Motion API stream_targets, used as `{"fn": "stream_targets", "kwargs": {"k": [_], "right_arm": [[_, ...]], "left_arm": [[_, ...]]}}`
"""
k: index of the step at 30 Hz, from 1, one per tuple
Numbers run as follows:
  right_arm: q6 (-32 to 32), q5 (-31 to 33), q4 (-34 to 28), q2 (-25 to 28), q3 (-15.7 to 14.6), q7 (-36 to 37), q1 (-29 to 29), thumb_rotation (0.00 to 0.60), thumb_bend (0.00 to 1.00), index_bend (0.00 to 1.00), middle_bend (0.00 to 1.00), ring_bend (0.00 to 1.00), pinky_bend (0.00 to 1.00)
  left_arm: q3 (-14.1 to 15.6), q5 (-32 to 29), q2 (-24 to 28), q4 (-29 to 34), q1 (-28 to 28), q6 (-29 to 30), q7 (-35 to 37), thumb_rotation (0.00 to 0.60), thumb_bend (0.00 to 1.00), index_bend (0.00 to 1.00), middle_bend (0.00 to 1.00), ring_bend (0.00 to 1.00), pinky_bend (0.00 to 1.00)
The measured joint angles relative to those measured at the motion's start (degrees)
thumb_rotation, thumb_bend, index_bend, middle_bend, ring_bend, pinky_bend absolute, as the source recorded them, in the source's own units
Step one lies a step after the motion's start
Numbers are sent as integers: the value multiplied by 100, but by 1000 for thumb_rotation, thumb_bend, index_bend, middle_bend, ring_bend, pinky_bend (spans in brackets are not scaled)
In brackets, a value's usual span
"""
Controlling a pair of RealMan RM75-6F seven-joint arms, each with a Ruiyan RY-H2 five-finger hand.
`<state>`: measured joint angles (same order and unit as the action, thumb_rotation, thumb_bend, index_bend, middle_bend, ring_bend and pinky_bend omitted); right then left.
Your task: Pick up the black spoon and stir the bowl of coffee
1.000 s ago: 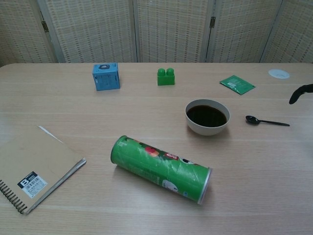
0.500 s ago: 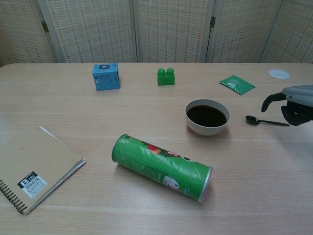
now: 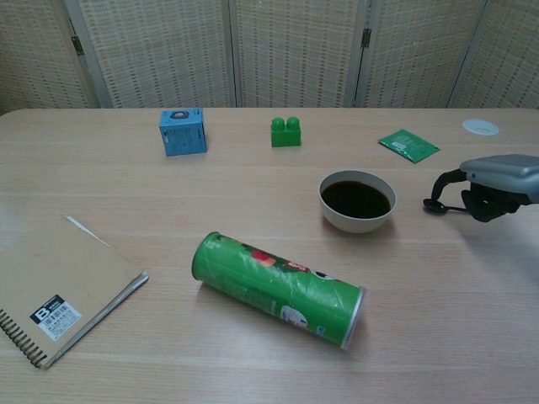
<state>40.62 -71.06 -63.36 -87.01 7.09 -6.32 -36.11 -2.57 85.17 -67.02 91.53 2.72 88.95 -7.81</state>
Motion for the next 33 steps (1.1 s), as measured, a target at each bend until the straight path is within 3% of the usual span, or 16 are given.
{"fn": "stream_targets", "kwargs": {"k": [17,33], "right_arm": [[-89,-116,179,-184,-158,38,-170,600,966,271,973,1000,1000],[117,-377,-383,324,-634,-127,92,600,966,271,974,1000,1000]], "left_arm": [[18,-6,6,4,-37,-19,39,600,195,202,154,122,177],[24,10,-21,34,-38,-37,-24,600,195,202,154,122,178]]}}
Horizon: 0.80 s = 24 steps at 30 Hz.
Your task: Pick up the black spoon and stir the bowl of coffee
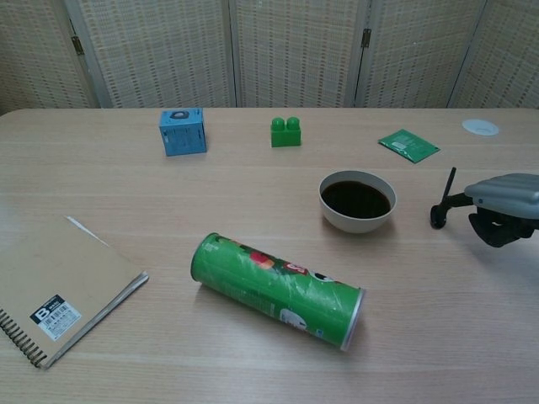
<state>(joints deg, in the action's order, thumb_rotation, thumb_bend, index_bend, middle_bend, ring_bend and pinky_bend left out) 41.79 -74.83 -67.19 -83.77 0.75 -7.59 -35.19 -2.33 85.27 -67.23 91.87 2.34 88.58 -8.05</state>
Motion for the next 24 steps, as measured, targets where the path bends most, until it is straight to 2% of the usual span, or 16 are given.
{"fn": "stream_targets", "kwargs": {"k": [10,24], "right_arm": [[156,-196,-142,483,-160,73,133,600,966,271,973,1000,1000],[177,-395,-129,366,-213,219,119,600,969,271,974,1000,1000]], "left_arm": [[12,5,-16,30,-20,9,-45,600,196,203,154,122,177],[31,2,-3,34,-62,28,-42,600,196,203,154,122,177]]}}
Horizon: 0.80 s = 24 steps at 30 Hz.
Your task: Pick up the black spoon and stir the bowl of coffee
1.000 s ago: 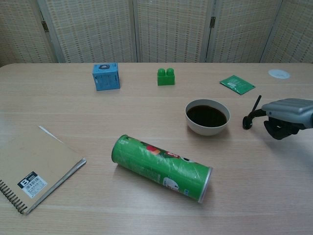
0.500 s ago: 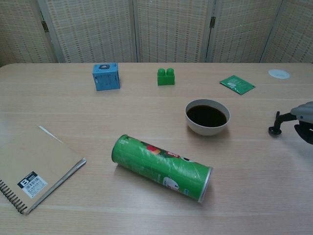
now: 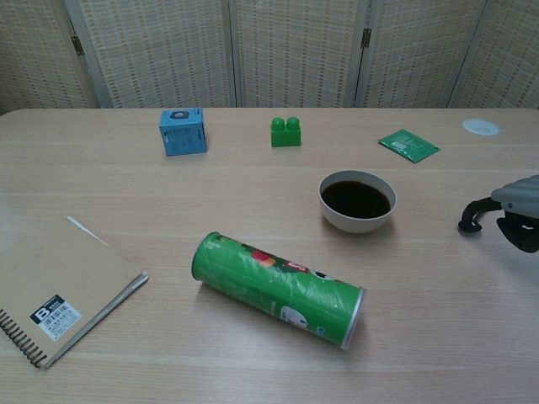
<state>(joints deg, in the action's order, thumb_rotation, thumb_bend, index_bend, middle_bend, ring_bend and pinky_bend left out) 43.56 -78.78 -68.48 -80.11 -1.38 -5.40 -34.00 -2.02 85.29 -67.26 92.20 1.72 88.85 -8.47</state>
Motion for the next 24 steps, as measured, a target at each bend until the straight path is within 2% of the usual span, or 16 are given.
{"fn": "stream_targets", "kwargs": {"k": [14,24], "right_arm": [[180,-258,-250,283,-277,-62,187,600,976,271,974,1000,1000],[52,-113,38,309,-209,-162,167,600,977,271,974,1000,1000]], "left_arm": [[12,53,-32,9,-2,4,-24,600,195,202,154,122,177],[13,69,-31,49,-4,11,-68,600,195,203,154,122,177]]}}
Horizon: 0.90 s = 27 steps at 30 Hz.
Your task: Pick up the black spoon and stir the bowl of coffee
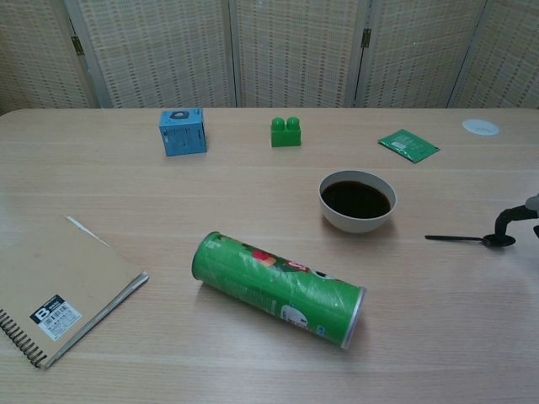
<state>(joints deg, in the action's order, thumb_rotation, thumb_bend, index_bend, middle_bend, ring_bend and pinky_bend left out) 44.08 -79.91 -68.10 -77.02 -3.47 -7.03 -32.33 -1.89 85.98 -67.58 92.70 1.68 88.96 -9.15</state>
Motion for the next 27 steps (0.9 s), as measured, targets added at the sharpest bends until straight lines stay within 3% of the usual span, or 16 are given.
{"fn": "stream_targets", "kwargs": {"k": [10,13,15,18,25,27], "right_arm": [[196,-93,0,-86,168,187,-67,600,958,271,974,1000,1000],[351,-104,-81,-41,182,189,-6,600,767,271,967,1000,1000],[495,-108,-144,-23,201,194,49,600,498,271,930,1000,1000],[830,-139,-273,-16,239,245,172,600,291,271,841,945,986],[1816,-414,-618,-61,324,881,543,600,146,271,590,588,691],[1962,-463,-733,-66,348,972,615,600,64,271,517,489,574]], "left_arm": [[-1,-20,31,29,-36,34,-16,600,195,203,154,122,177],[-1,-11,23,25,-29,23,-16,600,195,202,154,122,177],[1,-2,11,20,-23,16,-9,600,196,202,154,122,177],[-4,2,4,11,-21,18,4,600,195,202,154,122,177],[-23,4,12,-5,-16,25,55,600,195,203,154,122,177],[-26,13,10,-11,-10,24,70,600,195,203,154,122,177]]}}
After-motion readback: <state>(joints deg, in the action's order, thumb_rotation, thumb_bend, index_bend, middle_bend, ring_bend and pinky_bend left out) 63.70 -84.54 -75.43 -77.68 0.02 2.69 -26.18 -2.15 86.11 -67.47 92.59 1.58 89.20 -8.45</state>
